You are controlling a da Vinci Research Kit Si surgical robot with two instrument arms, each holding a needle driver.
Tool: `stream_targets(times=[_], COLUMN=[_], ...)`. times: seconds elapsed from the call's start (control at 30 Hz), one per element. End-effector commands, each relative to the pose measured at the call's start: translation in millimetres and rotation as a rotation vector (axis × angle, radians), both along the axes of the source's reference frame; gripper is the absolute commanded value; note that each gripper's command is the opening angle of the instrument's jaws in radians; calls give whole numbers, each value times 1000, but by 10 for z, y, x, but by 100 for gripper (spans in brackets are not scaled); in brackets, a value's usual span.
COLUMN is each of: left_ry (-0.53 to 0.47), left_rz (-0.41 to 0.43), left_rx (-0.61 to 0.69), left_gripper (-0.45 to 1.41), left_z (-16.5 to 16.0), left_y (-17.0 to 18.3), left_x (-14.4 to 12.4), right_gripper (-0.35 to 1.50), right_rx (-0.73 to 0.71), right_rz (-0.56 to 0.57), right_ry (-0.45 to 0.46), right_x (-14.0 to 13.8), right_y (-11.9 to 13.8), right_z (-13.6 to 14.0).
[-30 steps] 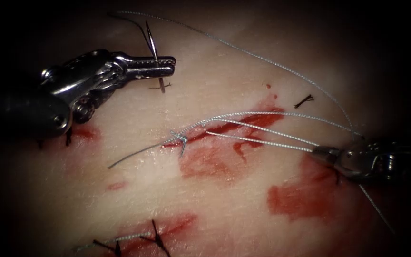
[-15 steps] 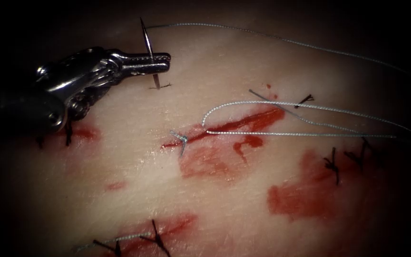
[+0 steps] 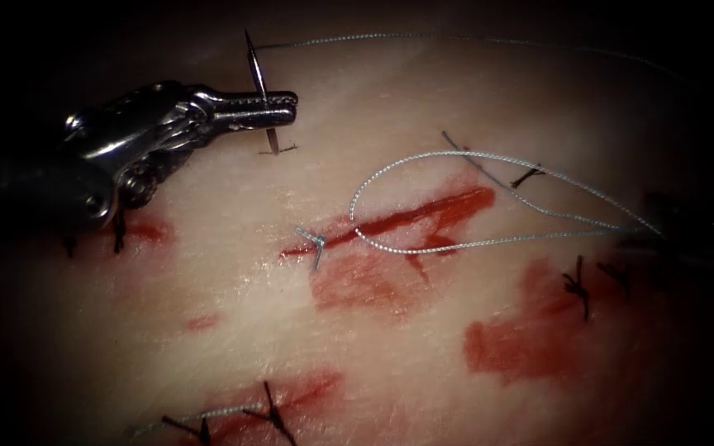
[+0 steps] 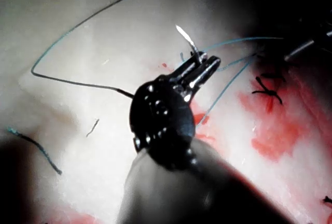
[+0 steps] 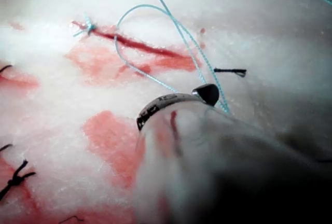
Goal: Wound Closure
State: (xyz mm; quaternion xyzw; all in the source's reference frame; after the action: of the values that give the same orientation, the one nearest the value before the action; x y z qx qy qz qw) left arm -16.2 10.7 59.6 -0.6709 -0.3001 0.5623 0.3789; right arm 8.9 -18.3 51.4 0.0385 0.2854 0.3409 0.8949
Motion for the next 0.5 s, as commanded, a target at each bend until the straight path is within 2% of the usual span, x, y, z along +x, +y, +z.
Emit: stream_targets(times=[0.03, 0.07, 0.1, 0.13, 0.2, 0.3, 0.4, 0.5], left_ry=[0, 0, 0, 3, 6, 6, 6, 6], left_rz=[0, 0, -1, 0, 2, 2, 2, 1], left_rx=[1, 1, 0, 1, 1, 0, 0, 0], left_gripper=[-45, -45, -45, -45, -45, -45, -45, -45], left_z=[6, 6, 6, 6, 6, 6, 6, 6], left_y=[-2, -2, -2, -2, -2, -2, -2, -2], left_x=[-5, -6, -6, -6, -7, -7, -7, -7], right_gripper=[89, 81, 67, 69, 76, 61, 56, 79], right_rx=[10, 24, 31, 16, 3, -28, -53, -76], right_rz=[-22, -66, -75, -106, -111, -122, -115, -118], right_ry=[20, 44, 54, 61, 55, 44, 29, 17], right_x=[45, 70, 81, 106, 128, 150, 173, 184], right_y=[-6, -11, -14, -22, -31, -42, -46, -47], right_z=[-14, -18, -17, -9, 1, 20, 50, 73])
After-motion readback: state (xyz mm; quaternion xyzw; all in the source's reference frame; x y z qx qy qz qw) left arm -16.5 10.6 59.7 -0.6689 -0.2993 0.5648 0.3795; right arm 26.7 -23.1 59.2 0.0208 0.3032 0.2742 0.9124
